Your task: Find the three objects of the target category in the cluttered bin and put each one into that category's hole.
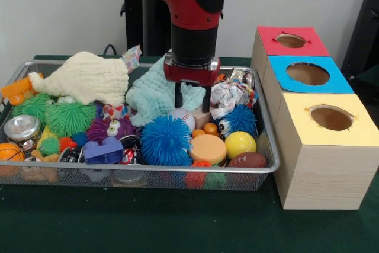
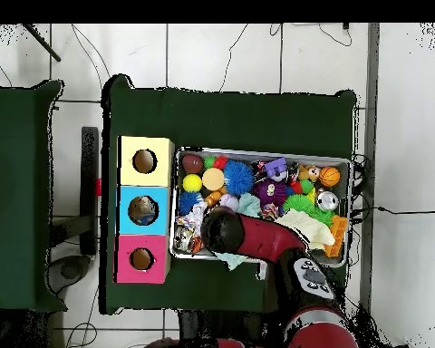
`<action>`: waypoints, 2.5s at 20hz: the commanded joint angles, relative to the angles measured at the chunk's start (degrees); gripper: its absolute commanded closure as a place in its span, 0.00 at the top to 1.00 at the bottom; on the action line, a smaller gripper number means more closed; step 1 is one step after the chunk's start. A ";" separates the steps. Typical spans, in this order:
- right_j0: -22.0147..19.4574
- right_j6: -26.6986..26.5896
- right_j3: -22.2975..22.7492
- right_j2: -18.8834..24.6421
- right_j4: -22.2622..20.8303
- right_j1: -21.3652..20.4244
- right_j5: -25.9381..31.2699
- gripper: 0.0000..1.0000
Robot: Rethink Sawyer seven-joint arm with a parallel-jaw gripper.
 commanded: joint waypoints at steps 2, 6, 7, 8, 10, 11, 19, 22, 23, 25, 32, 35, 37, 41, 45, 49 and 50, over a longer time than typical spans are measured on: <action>-5.57 2.02 -7.78 6.99 -6.00 13.61 -11.99 1.00; -7.41 1.01 -9.91 8.62 -8.62 16.56 -13.61 1.00; -7.75 1.00 -10.50 9.06 -9.15 17.37 -14.04 1.00; -7.56 1.29 -11.38 8.94 -9.65 18.16 -14.67 1.00; -8.20 0.72 -12.90 9.61 -10.99 19.38 -14.77 1.00; -8.37 0.42 -13.34 9.64 -11.48 19.38 -14.10 1.00; -9.76 -1.65 -12.12 6.92 -16.59 12.75 -7.51 1.00; -11.18 -3.03 -11.47 6.91 -18.49 9.92 -5.31 1.00; -11.47 -2.93 -11.21 6.78 -18.91 9.30 -4.96 1.00; -12.27 -2.92 -10.58 6.63 -19.76 8.13 -4.00 1.00; -15.93 -4.01 -5.73 5.47 -22.72 2.66 1.24 1.00; -17.01 -3.79 -5.36 6.14 -23.79 2.54 1.60 1.00; -17.04 -3.14 -5.07 6.15 -24.20 2.18 1.94 1.00; -17.28 -1.76 -3.25 6.03 -24.75 0.73 2.11 1.00; -17.81 -1.51 -1.16 6.00 -25.04 -1.28 2.96 1.00; -18.63 -1.43 0.04 6.21 -25.29 -2.14 3.09 1.00; -18.74 -1.42 0.08 6.23 -25.43 -2.19 3.11 1.00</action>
